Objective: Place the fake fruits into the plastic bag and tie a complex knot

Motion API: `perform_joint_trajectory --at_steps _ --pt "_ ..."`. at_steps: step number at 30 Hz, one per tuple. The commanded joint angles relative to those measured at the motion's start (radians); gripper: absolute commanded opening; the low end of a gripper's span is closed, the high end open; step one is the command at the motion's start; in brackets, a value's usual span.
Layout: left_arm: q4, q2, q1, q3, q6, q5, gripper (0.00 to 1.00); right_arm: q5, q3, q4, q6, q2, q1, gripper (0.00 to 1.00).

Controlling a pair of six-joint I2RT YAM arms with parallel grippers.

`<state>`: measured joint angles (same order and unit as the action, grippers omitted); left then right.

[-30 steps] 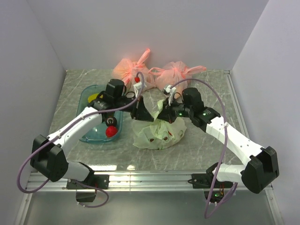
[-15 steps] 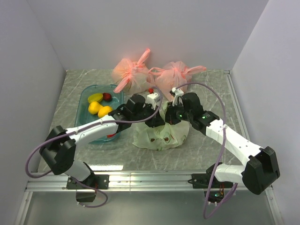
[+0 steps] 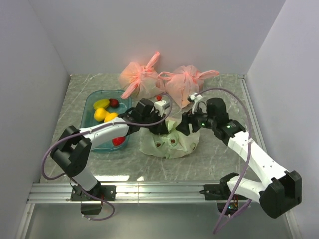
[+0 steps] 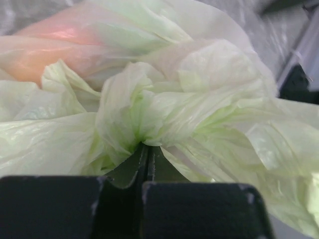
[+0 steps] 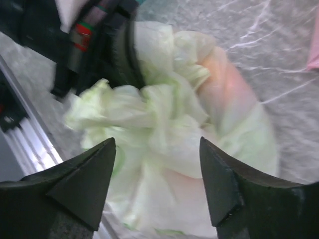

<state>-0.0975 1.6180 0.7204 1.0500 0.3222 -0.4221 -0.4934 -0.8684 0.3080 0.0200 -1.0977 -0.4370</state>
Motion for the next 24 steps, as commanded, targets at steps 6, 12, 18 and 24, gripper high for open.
perform_joint_trajectory --at_steps 6,12,18,24 --pt "-0.087 -0.069 0.008 0.045 -0.063 -0.240 0.00 -0.244 -0.009 0.146 -0.368 -0.080 0.076 0.78" --pt "-0.134 -0.049 0.007 0.047 -0.026 -0.248 0.00 -0.369 0.032 0.070 -0.282 -0.166 0.044 0.68" --pt "-0.113 -0.027 0.007 0.062 0.008 -0.193 0.00 -0.312 0.092 -0.110 -0.077 -0.136 -0.026 0.32" --pt "-0.054 0.026 -0.010 0.162 0.020 -0.216 0.00 -0.327 0.138 -0.246 0.326 -0.133 -0.026 0.00"
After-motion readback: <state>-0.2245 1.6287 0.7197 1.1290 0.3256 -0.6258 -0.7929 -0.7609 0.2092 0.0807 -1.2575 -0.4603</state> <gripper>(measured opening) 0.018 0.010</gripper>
